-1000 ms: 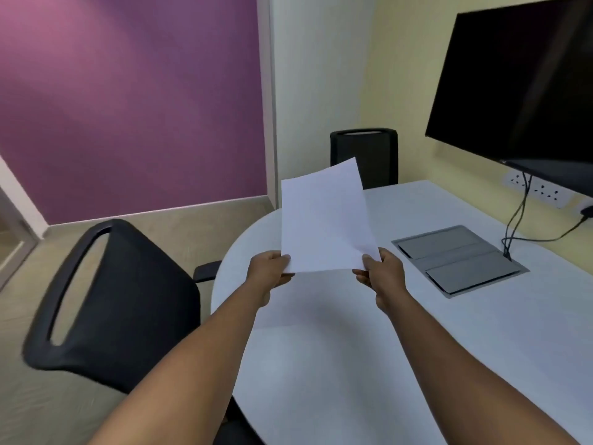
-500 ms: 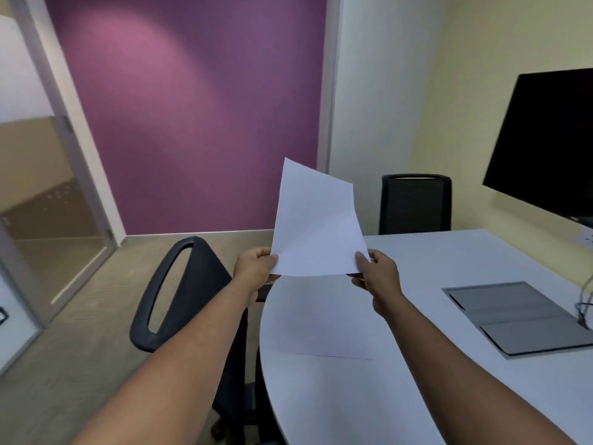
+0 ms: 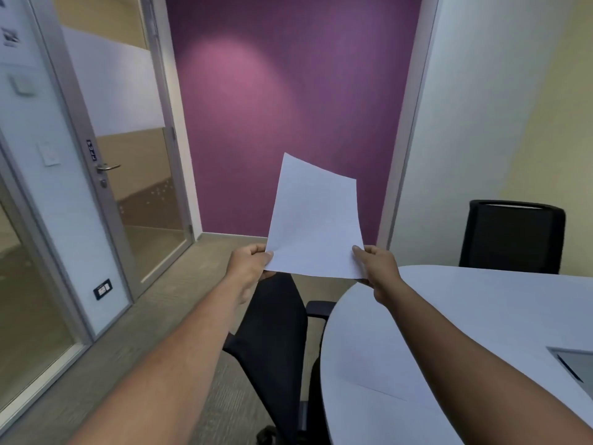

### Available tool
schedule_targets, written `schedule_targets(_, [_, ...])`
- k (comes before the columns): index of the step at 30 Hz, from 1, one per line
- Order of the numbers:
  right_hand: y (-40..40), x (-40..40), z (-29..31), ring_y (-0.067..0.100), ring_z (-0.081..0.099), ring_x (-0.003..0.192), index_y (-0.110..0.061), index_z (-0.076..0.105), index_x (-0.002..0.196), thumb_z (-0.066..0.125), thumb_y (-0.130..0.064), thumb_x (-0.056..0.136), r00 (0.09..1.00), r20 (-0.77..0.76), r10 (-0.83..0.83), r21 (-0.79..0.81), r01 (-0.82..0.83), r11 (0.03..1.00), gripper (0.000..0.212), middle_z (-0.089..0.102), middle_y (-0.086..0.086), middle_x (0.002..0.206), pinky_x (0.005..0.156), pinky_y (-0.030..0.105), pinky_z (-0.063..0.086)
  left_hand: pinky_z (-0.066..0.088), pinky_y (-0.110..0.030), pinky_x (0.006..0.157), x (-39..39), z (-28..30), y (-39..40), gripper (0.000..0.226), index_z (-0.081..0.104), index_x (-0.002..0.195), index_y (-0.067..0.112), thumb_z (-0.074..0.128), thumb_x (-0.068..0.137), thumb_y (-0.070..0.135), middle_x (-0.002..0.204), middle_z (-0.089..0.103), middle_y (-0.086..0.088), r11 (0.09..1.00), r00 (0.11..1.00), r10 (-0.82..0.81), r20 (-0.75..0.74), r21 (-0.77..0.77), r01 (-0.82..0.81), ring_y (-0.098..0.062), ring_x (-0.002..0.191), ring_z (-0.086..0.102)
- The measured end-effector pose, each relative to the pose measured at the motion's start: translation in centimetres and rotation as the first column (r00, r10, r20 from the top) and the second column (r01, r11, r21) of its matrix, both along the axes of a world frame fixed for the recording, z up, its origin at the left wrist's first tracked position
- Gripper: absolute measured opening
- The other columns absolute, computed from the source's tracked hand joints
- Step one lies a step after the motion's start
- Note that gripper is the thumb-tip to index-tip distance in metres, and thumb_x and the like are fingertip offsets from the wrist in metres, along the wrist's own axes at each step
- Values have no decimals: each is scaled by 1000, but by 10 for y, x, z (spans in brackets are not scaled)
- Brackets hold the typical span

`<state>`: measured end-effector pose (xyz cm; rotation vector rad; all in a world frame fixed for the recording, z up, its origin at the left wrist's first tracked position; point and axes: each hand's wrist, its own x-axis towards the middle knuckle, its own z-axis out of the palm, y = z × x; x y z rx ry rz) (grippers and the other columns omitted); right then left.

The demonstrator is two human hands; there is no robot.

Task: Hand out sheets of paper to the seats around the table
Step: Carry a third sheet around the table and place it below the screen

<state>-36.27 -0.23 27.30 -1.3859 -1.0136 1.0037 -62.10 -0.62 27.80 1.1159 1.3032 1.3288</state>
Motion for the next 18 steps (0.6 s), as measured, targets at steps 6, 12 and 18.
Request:
schedule_targets(6, [43,-73,-3,24,69,94,-14,68,104,60,-29,96,996,-45,78,35,-77,996,19,72,4,106,79,41,58,56,-19,58,-78,5,41,10,69,95,15,60,93,10,97,72,2,999,1000,-1,-15,34,1,-12,85,69])
schedule_targets(12, [87,-155,-11,16,75,88,-19,71,105,62,-32,95,976,-199,83,62,-72,995,19,78,-4,101,71,34,61,56,-23,62,-172,7,91,10,69,93,19,63,92,12,95,74,2,996,996,-83,-34,41,85,-11,82,71])
schedule_targets(18, [123,-219,-7,19,71,86,-21,69,98,60,-21,97,988,-153,-22,59,32,998,9,75,0,99,66,31,56,57,-23,60,-243,3,138,9,70,92,18,64,92,12,92,76,3,990,991,-136,-18,19,136,-8,77,72])
